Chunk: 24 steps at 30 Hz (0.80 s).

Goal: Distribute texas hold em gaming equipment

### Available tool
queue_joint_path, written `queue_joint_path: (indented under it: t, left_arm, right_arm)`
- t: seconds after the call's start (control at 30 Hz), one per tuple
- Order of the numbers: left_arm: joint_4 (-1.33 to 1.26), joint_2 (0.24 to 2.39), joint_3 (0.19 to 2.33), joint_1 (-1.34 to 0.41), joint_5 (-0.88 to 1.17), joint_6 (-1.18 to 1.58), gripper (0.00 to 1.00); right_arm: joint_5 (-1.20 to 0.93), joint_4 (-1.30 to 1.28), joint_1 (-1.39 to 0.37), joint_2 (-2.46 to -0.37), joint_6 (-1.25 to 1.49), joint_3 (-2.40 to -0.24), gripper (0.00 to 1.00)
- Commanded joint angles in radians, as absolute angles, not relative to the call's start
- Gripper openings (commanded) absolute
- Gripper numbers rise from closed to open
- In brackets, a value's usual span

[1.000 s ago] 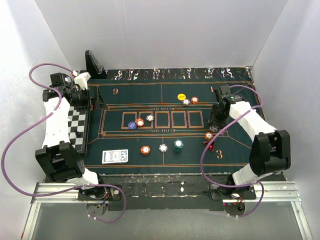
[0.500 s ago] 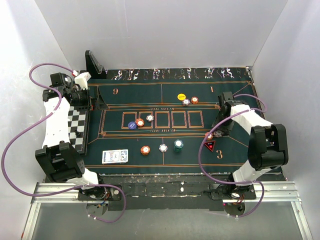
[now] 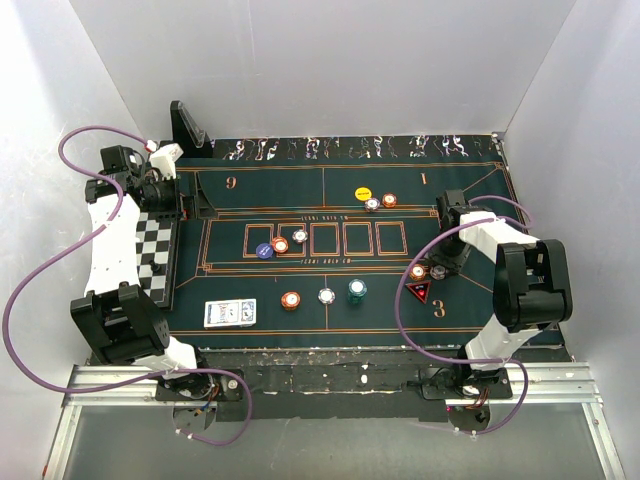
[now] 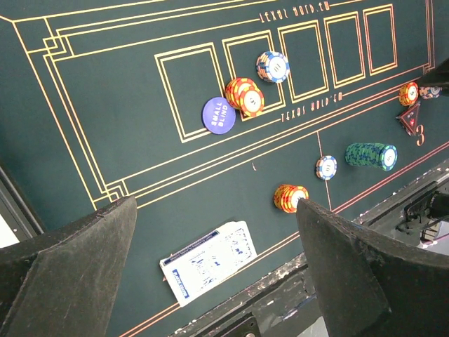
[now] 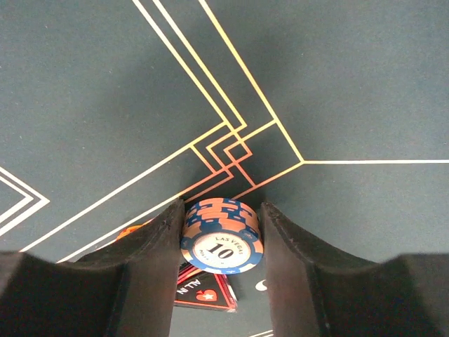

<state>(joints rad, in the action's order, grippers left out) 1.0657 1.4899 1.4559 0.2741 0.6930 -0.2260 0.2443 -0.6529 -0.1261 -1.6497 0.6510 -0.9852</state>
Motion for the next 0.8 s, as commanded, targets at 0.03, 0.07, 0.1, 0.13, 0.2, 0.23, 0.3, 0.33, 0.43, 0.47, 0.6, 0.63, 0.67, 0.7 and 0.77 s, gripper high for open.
queue_joint_path:
  t: [0.03,0.07,0.1,0.13,0.2,0.23,0.3,0.33,0.43,0.47,0.6,0.63,0.67,0.7,0.77]
  left_arm:
    - [1.072,1.444,1.48,0.282,0.73,-0.242,0.98]
    - [1.072,1.442,1.477,0.282,0.733,-0.242,0.98]
    - [1.071,1.442,1.474,0.281,0.736,-0.247,0.98]
    - [1.069,1.442,1.471,0.282,0.738,-0.247,0.98]
    - [1.069,1.445,1.47,0.281,0.742,-0.247,0.98]
    - [1.071,1.447,1.468,0.281,0.744,-0.247,0.98]
    - [1.066,1.45,1.463,0.282,0.744,-0.244,0.98]
    - [1.065,1.45,1.462,0.281,0.742,-0.241,0.98]
    - [1.057,1.45,1.457,0.282,0.738,-0.235,0.98]
    - [1.054,1.45,1.456,0.282,0.736,-0.233,0.98]
    - [1.039,1.447,1.447,0.282,0.732,-0.212,0.98]
    - [1.031,1.448,1.445,0.282,0.73,-0.206,0.98]
    - [1.029,1.45,1.443,0.281,0.732,-0.204,0.98]
    - [1.031,1.45,1.443,0.282,0.732,-0.204,0.98]
    - [1.031,1.453,1.443,0.281,0.726,-0.202,0.98]
  right_arm:
    - [0.278,-0.644,-0.12,-1.649,0.667,-0.986,0.69]
    - [0.278,-0.644,-0.12,-1.637,0.667,-0.985,0.73]
    - [0.279,-0.644,-0.12,-1.619,0.667,-0.982,0.77]
    - [0.281,-0.653,-0.12,-1.603,0.666,-0.983,0.79]
    - [0.285,-0.676,-0.121,-1.574,0.667,-0.997,0.82]
    - [0.284,-0.686,-0.124,-1.55,0.667,-1.002,0.83]
    - [0.275,-0.695,-0.13,-1.493,0.672,-1.009,0.84]
    - [0.27,-0.704,-0.143,-1.467,0.673,-1.018,0.84]
    - [0.262,-0.736,-0.211,-1.393,0.664,-1.067,0.84]
    - [0.258,-0.747,-0.238,-1.373,0.658,-1.086,0.85]
    - [0.218,-0.762,-0.409,-1.345,0.611,-1.15,0.87]
    - [0.204,-0.779,-0.443,-1.353,0.607,-1.173,0.88]
    - [0.198,-0.797,-0.483,-1.362,0.607,-1.189,0.88]
    - [0.186,-0.808,-0.535,-1.371,0.603,-1.199,0.88]
    - [0.18,-0.822,-0.607,-1.399,0.601,-1.213,0.89]
